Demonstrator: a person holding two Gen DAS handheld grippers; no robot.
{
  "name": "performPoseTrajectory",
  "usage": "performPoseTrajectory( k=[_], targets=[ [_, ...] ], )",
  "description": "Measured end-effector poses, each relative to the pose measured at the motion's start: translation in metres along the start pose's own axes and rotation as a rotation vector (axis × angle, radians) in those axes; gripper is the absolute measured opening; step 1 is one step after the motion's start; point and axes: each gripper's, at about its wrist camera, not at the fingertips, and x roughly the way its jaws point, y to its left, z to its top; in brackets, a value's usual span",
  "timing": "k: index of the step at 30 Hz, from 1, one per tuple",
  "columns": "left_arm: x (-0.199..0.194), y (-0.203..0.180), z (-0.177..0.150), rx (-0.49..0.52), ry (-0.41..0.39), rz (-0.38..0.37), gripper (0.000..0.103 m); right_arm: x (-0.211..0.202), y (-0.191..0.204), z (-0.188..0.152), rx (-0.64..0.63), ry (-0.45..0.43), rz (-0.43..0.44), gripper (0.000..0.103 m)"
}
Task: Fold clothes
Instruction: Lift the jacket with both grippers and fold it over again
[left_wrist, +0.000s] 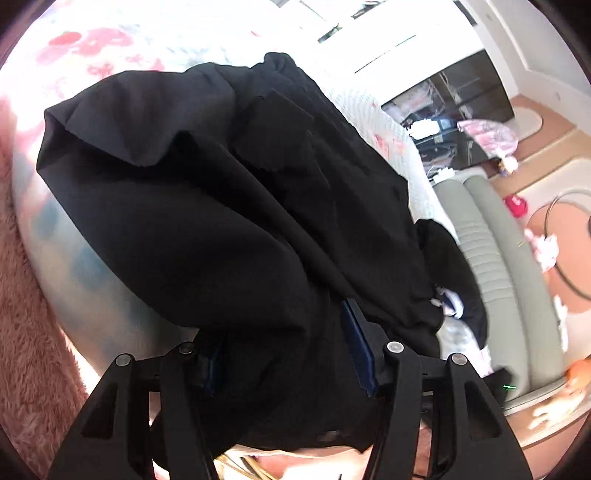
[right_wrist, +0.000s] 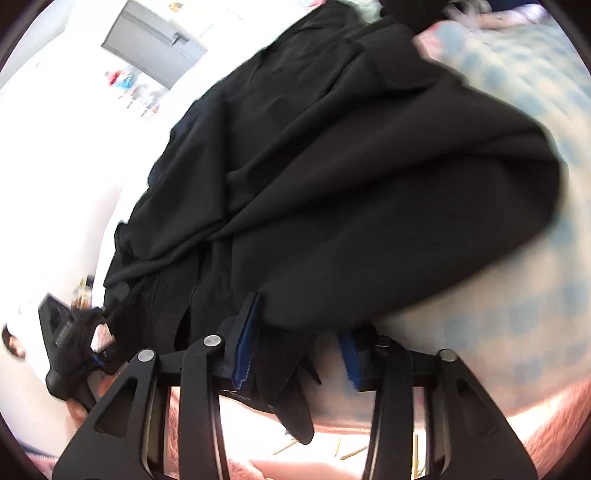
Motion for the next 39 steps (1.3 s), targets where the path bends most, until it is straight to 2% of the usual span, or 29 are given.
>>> performPoseTrajectory(
  k=[1, 4, 7, 10, 12, 14, 15, 17, 19, 21, 24, 25, 27, 28, 29, 32, 34, 35, 36, 38, 39],
  targets=[
    [-0.001, 0.001, 0.000, 0.009, 0.002, 0.009, 0.056, -0.007, 0.010, -0.003, -0.048, -0.030, -0.005, 0.039],
    [0.001, 0.007, 0.001, -0.002, 0.014, 0.034, 0.056, -0.003, 0.027, -0.010, -0.168, -0.023, -0.082, 0.041],
    [0.005, 0.014, 0.004, -0.028, 0.025, 0.056, 0.050, 0.007, 0.004, -0.004, -0.050, 0.020, -0.070, 0.043],
    [0.018, 0.015, 0.005, -0.051, 0.059, 0.062, 0.051, 0.005, -0.014, -0.003, 0.016, 0.037, -0.013, 0.059],
    [0.030, 0.014, 0.006, -0.075, 0.088, 0.051, 0.060, 0.012, -0.018, -0.001, 0.024, 0.064, 0.008, 0.069],
    [0.038, 0.018, 0.007, -0.116, 0.109, 0.026, 0.057, 0.017, -0.020, -0.001, 0.024, 0.085, 0.020, 0.072],
    [0.043, 0.020, 0.007, -0.137, 0.120, 0.014, 0.051, 0.017, -0.020, -0.001, 0.019, 0.088, 0.018, 0.073],
    [0.043, 0.017, 0.003, -0.133, 0.104, 0.017, 0.047, 0.017, -0.018, -0.002, 0.008, 0.094, 0.013, 0.074],
    [0.043, 0.009, 0.000, -0.114, 0.086, 0.029, 0.046, 0.018, -0.017, -0.004, -0.002, 0.108, 0.015, 0.075],
    [0.045, 0.006, -0.002, -0.104, 0.089, 0.050, 0.048, 0.019, -0.015, -0.006, -0.007, 0.137, 0.025, 0.083],
    [0.055, 0.004, -0.002, -0.090, 0.147, 0.072, 0.053, 0.019, -0.009, -0.006, -0.021, 0.173, 0.020, 0.086],
    [0.054, 0.005, -0.001, -0.091, 0.154, 0.066, 0.056, 0.019, -0.006, -0.007, -0.035, 0.178, 0.007, 0.086],
    [0.051, 0.010, -0.001, -0.100, 0.163, 0.045, 0.058, 0.004, 0.002, -0.006, -0.060, 0.111, -0.015, 0.062],
    [0.048, 0.011, -0.001, -0.102, 0.157, 0.037, 0.058, -0.008, 0.007, -0.006, -0.077, 0.058, -0.005, 0.045],
    [0.045, 0.012, -0.003, -0.103, 0.147, 0.031, 0.057, -0.019, 0.013, -0.005, -0.093, 0.006, 0.005, 0.043],
    [0.024, 0.004, -0.004, -0.059, 0.062, 0.012, 0.052, -0.022, 0.021, -0.001, -0.149, -0.028, -0.006, 0.043],
    [0.011, -0.001, -0.003, -0.023, 0.008, -0.022, 0.052, 0.009, 0.018, 0.004, -0.113, 0.021, -0.027, 0.044],
    [0.010, -0.002, -0.003, -0.015, 0.003, -0.029, 0.053, 0.015, 0.015, 0.004, -0.094, 0.031, -0.023, 0.048],
    [0.013, 0.000, -0.005, -0.010, 0.025, -0.005, 0.053, 0.015, 0.012, 0.004, -0.077, 0.035, -0.014, 0.048],
    [0.021, 0.002, -0.009, 0.014, 0.066, 0.070, 0.041, 0.017, 0.006, 0.003, -0.043, 0.043, 0.006, 0.043],
    [0.018, 0.001, -0.010, 0.041, 0.061, 0.093, 0.038, 0.018, 0.003, 0.003, -0.026, 0.047, 0.015, 0.038]
  ],
)
